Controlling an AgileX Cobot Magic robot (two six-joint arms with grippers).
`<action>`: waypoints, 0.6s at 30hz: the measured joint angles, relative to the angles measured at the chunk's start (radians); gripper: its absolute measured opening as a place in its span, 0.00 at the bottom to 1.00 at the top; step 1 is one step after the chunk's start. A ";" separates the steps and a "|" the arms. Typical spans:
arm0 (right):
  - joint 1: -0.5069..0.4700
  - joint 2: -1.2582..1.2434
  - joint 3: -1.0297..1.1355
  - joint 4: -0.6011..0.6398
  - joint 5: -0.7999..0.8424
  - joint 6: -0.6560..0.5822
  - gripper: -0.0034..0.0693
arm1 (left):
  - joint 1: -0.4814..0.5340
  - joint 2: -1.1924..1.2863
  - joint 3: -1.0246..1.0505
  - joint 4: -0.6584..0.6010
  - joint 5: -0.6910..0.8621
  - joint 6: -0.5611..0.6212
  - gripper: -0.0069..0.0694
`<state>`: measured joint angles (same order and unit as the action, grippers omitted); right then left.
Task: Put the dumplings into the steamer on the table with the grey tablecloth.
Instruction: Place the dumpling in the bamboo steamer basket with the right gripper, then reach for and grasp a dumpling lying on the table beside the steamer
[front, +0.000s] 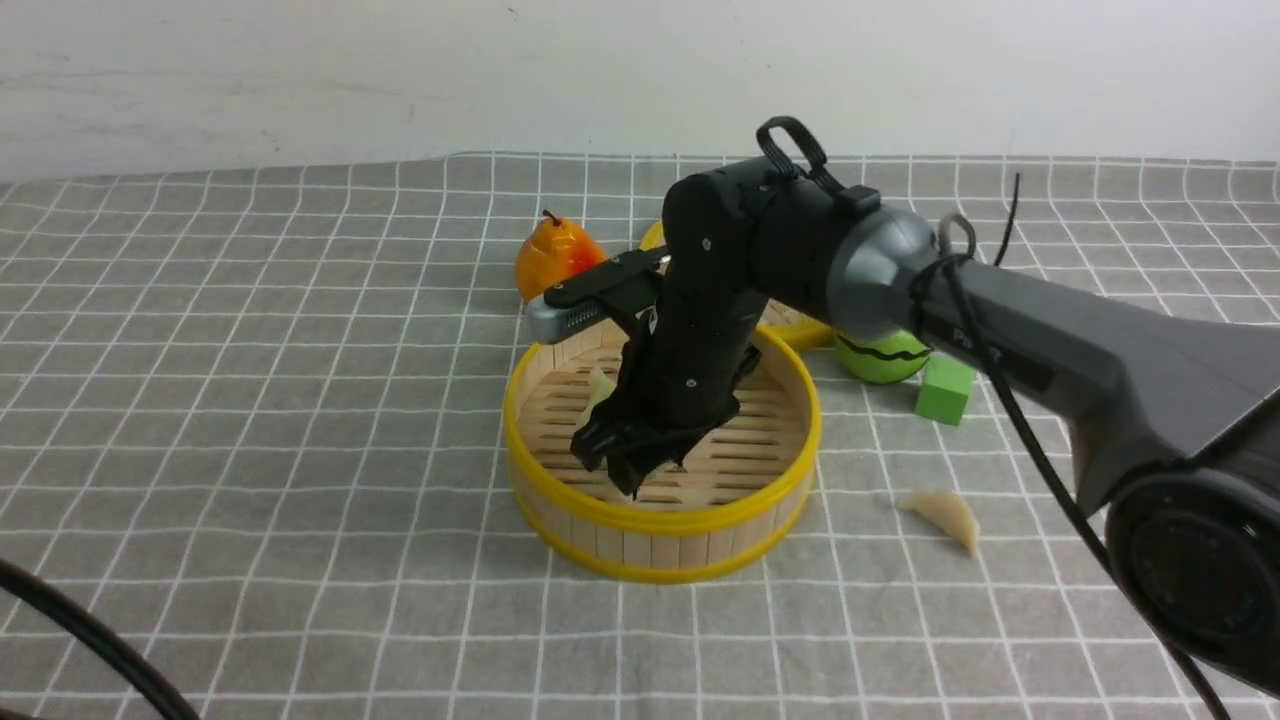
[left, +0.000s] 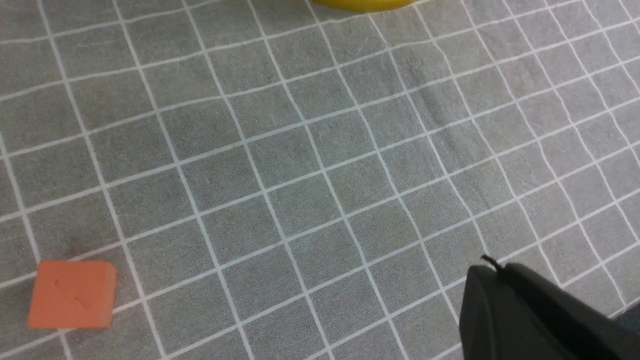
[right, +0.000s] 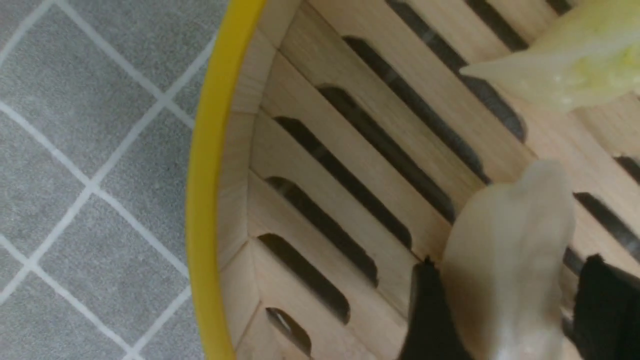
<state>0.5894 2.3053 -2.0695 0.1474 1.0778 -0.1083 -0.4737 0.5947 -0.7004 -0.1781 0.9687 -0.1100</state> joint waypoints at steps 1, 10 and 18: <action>0.000 -0.006 -0.017 0.000 0.028 0.009 0.71 | 0.000 0.000 0.000 0.000 0.003 0.000 0.10; -0.001 -0.156 -0.128 -0.073 0.154 0.007 0.84 | 0.000 0.000 0.000 -0.001 0.010 0.000 0.10; -0.103 -0.363 0.238 -0.080 0.158 0.013 0.77 | 0.000 0.000 0.000 -0.001 0.017 0.000 0.11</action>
<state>0.4863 1.9426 -1.8315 0.0674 1.2356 -0.0953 -0.4737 0.5947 -0.7004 -0.1789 0.9860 -0.1100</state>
